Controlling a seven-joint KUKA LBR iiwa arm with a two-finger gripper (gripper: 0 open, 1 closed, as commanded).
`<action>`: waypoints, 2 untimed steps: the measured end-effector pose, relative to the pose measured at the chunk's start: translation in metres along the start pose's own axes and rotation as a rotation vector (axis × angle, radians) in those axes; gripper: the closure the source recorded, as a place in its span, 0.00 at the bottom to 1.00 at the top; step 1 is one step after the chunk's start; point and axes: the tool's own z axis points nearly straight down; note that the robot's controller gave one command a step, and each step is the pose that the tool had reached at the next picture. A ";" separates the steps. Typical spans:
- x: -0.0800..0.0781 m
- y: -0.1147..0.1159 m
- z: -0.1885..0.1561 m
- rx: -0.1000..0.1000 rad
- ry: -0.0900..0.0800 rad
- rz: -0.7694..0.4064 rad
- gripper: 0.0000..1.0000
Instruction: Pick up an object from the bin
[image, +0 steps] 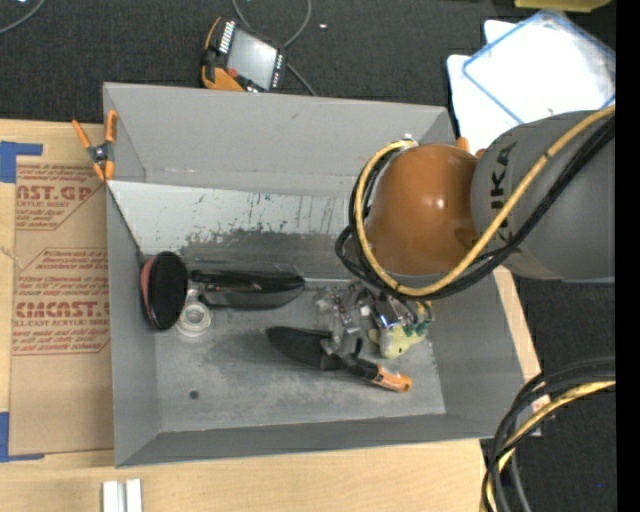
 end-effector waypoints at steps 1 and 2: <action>0.009 -0.004 0.041 -0.002 0.007 -0.150 1.00; 0.010 0.001 0.065 -0.003 0.016 -0.339 1.00</action>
Offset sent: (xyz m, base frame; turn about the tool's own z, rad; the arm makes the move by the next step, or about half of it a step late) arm -0.0045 0.0349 -0.0953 -0.6478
